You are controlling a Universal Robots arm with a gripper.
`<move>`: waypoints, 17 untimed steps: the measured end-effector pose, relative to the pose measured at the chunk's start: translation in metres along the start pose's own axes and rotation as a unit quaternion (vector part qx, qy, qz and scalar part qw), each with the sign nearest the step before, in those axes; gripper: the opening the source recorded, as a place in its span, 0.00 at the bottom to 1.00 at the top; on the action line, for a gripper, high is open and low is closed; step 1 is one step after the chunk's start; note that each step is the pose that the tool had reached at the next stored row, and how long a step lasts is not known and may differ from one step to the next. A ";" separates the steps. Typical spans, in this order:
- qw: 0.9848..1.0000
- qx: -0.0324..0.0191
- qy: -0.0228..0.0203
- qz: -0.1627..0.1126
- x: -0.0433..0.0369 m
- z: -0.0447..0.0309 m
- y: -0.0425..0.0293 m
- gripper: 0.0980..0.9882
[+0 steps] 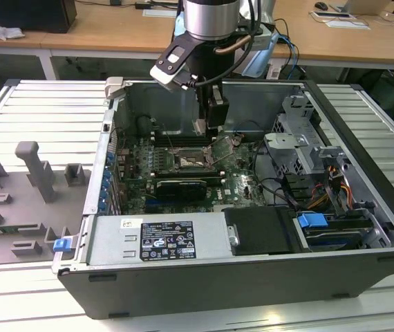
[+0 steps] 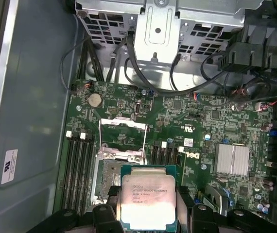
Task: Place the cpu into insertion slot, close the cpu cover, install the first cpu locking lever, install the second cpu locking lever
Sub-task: 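Place the cpu into insertion slot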
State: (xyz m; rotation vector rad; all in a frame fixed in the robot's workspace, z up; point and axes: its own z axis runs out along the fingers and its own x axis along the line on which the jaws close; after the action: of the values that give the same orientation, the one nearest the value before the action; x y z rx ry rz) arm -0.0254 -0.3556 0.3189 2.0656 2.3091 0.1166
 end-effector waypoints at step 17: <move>1.000 0.006 -0.002 0.029 -0.0003 0.0130 -0.0010 0.49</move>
State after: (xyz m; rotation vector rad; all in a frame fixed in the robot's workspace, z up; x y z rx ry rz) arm -0.0254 -0.3556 0.3058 2.1360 2.2545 0.1023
